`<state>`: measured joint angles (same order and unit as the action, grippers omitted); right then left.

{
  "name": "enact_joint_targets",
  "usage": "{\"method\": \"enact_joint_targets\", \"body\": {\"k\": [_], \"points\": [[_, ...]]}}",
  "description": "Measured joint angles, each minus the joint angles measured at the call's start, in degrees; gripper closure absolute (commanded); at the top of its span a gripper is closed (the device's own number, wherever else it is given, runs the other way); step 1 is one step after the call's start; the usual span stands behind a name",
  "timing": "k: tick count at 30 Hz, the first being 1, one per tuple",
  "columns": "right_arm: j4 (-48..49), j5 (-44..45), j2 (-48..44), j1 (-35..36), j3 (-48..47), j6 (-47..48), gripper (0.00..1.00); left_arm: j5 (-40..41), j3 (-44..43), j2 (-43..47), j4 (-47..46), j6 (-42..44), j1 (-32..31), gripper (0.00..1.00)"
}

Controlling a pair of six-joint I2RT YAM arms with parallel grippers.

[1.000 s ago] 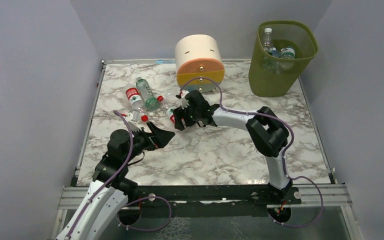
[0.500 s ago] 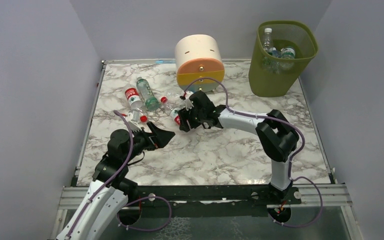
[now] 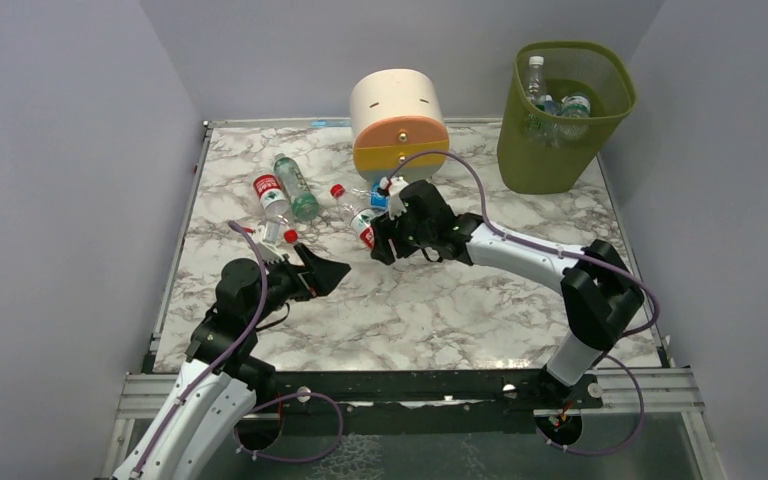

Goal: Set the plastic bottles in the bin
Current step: Pick up the plastic bottle at the center of the board.

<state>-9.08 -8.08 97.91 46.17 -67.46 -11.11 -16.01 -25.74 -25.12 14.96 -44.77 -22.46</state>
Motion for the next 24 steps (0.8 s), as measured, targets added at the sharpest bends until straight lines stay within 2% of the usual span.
{"method": "enact_joint_targets", "body": {"k": [14,24], "points": [[-4.3,2.3,-9.4,0.0,1.6,-0.9,0.45,0.0,0.5,0.0,-0.7,0.0,0.0,0.01],[-8.7,5.6,-12.0,0.0,-3.5,-0.8,0.45,0.0,0.5,0.8,-0.7,0.0,0.0,0.01]]}}
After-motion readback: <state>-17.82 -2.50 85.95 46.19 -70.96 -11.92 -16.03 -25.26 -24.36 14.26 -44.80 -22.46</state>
